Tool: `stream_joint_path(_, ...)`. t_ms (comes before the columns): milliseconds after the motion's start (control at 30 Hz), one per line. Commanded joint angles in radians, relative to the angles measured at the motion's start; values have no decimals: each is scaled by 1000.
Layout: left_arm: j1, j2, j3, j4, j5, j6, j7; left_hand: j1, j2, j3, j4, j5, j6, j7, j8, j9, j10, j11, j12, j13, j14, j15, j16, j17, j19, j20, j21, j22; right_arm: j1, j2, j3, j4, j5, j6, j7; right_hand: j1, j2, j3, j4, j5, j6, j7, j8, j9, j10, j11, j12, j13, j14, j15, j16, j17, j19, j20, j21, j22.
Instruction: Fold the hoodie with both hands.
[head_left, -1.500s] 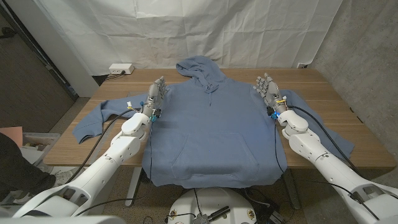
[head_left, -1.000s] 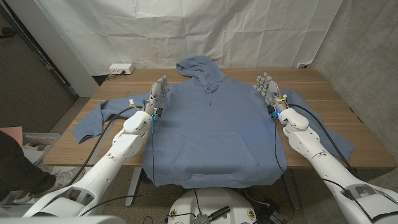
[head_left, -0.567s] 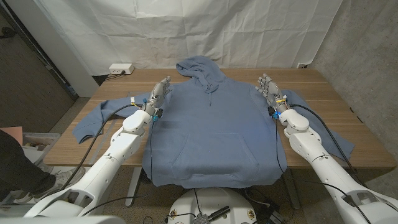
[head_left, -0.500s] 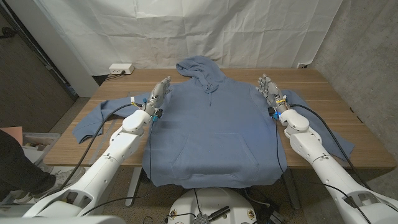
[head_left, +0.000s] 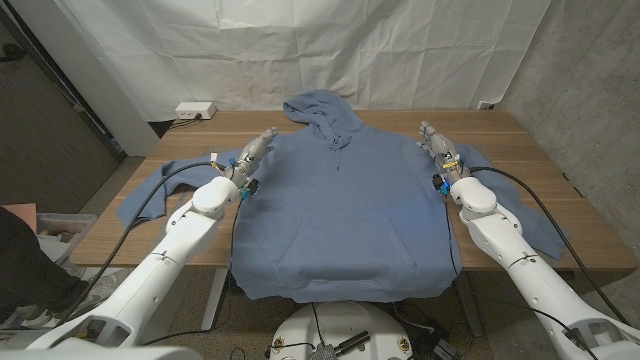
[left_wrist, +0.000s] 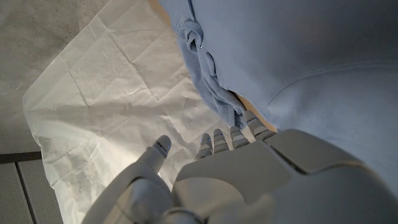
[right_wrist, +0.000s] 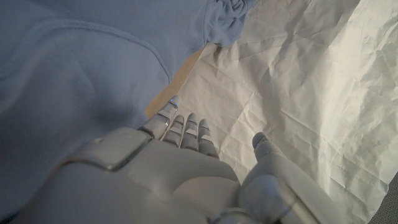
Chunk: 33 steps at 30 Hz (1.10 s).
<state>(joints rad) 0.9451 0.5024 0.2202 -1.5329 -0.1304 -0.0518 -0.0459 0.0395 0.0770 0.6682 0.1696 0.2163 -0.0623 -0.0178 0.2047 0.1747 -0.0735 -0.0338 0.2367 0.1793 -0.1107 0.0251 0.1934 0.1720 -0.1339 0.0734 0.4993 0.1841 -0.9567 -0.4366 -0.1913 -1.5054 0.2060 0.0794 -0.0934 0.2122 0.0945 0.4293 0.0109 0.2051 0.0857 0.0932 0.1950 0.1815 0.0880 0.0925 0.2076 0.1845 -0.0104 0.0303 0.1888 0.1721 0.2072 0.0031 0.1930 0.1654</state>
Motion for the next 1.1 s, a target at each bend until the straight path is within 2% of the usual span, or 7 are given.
stream_joint_path(33,64,59,-18,-103,114,59,13,-1,85,3,-5,-3,4,-4,6,3,12,0,3,5,4,-2,3,1,-1,5,1,3,-53,-32,-14,-107,-92,-95,-128,16,2,2,-10,-3,17,5,7,3,16,6,7,4,15,6,8,4,18,2,5,2)
stream_joint_path(333,102,89,-31,-151,161,100,0,-1,86,5,-4,-3,27,10,6,2,46,-7,10,5,10,-7,0,1,0,-2,-2,3,-95,-59,-27,-180,-157,-172,-207,-27,11,-21,20,-11,36,4,10,6,30,9,9,5,25,7,14,16,27,2,6,4)
stream_joint_path(533,115,121,-20,-187,232,122,-5,-1,87,5,-3,-3,36,10,6,2,52,-5,9,5,12,-9,0,2,0,-3,-3,3,-134,-65,-23,-241,-186,-229,-259,-68,37,-32,59,-10,55,0,11,7,58,9,15,6,41,1,20,23,43,-1,8,5)
stream_joint_path(600,121,125,-22,-196,242,125,-9,-2,87,5,-2,-3,39,11,6,2,54,-6,9,5,13,-9,0,2,0,-4,-3,3,-146,-70,-23,-297,-207,-342,-278,-71,38,-33,62,-9,57,0,11,7,60,10,16,6,44,1,21,23,46,0,9,5)
stream_joint_path(633,123,125,-24,-198,245,127,-12,-2,87,5,-2,-3,38,11,5,2,54,-5,9,5,13,-9,0,2,0,-4,-3,3,-154,-67,-11,-289,-185,-314,-263,-59,45,-25,55,-7,59,0,9,6,63,10,15,5,48,1,18,18,54,1,10,4)
stream_joint_path(767,126,127,-28,-199,252,132,-24,-3,88,6,0,-3,54,1,8,2,59,-6,8,5,15,-11,-1,2,0,-4,-5,4,-178,-67,-4,-323,-199,-353,-279,-14,53,0,20,-7,62,2,6,4,68,10,13,4,56,2,11,10,62,3,7,2)
stream_joint_path(1100,131,152,-13,-212,328,149,-35,-4,89,7,2,-4,65,-5,6,2,64,-9,6,5,17,-17,-2,2,3,-6,-5,4,-228,-95,-4,-417,-257,-467,-292,30,41,15,-20,-12,55,4,-2,3,66,11,8,4,58,3,4,5,64,7,3,2)
